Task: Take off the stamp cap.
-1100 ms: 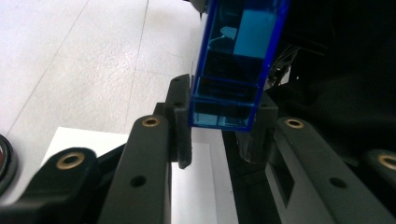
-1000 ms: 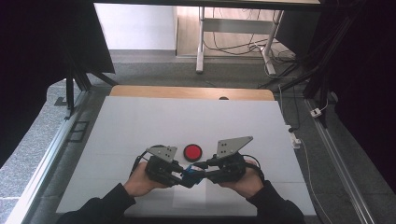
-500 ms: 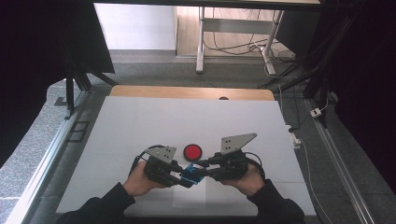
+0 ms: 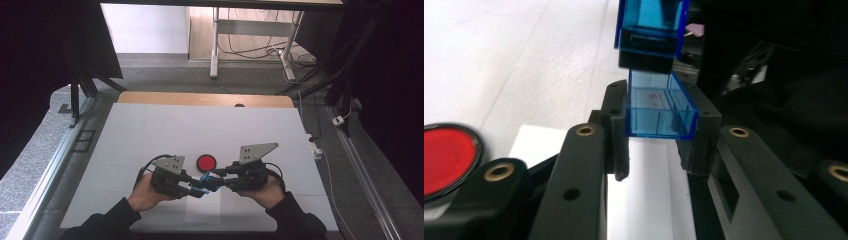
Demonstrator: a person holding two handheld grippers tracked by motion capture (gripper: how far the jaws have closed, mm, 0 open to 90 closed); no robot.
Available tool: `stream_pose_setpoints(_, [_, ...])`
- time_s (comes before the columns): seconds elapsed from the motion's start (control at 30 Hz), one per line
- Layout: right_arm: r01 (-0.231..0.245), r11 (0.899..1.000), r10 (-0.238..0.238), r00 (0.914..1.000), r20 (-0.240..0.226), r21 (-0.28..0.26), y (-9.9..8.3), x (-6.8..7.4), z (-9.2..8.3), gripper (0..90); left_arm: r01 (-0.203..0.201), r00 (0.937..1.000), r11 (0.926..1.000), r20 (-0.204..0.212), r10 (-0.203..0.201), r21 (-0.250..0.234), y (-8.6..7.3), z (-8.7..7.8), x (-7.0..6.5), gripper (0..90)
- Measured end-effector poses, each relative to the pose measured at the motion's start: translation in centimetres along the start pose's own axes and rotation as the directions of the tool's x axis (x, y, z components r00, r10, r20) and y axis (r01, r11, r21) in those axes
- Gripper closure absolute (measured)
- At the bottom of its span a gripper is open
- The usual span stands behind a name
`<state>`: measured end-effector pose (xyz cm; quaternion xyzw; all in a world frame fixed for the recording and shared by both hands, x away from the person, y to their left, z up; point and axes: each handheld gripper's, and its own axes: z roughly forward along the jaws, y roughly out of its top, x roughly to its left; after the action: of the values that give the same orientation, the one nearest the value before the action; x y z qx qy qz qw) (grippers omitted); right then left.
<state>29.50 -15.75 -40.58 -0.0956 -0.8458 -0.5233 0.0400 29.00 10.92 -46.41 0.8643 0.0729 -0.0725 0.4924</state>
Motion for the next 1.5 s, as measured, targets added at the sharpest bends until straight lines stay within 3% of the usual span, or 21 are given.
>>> stream_pose_setpoints(0.13, [0.006, 1.0, -0.006, 0.9997, 0.022, 0.003, 0.0, 0.1, 0.0, 70.7, 0.019, 0.999, 0.9997, -0.041, -0.019, 0.016, -0.3, -0.5, -0.3, 68.8])
stream_pose_setpoints(0.3, [-0.016, 1.0, 0.016, 0.9991, 0.04, -0.007, -0.1, -0.2, -0.1, 70.7, 0.053, 0.9944, 0.9986, -0.092, -0.053, 0.0, -0.6, -1.4, -0.7, 68.7])
stream_pose_setpoints(0.5, [-0.026, 1.0, 0.026, 0.998, 0.057, -0.009, -0.2, -0.4, -0.2, 70.7, 0.087, 0.9823, 0.9961, -0.167, -0.084, 0.01, -1.0, -2.4, -1.6, 68.7])
stream_pose_setpoints(0.73, [-0.029, 1.0, 0.028, 0.9969, 0.073, 0.004, -0.3, -0.4, -0.2, 70.7, 0.107, 0.9633, 0.9942, -0.249, -0.101, 0.01, -1.7, -3.7, -2.7, 68.6])
stream_pose_setpoints(1.07, [-0.025, 1.0, 0.024, 0.9944, 0.103, 0.012, -0.4, -0.5, -0.2, 70.7, 0.175, 0.9284, 0.9845, -0.331, -0.168, -0.01, -3.2, -5.6, -4.0, 68.6])
stream_pose_setpoints(1.2, [-0.033, 0.999, 0.03, 0.9916, 0.125, 0.018, -0.4, -0.5, -0.1, 70.7, 0.201, 0.9108, 0.9793, -0.364, -0.195, -0.02, -3.9, -6.3, -4.6, 68.6])
stream_pose_setpoints(1.43, [-0.028, 0.999, 0.023, 0.9874, 0.157, 0.033, -0.4, -0.5, 0.1, 70.7, 0.259, 0.8777, 0.9637, -0.4, -0.263, -0.067, -5.2, -7.7, -5.5, 68.5])
stream_pose_setpoints(1.5, [-0.024, 0.999, 0.018, 0.9861, 0.165, 0.036, -0.4, -0.5, 0.1, 70.7, 0.277, 0.8641, 0.9579, -0.416, -0.283, -0.076, -5.5, -8.1, -5.9, 68.5])
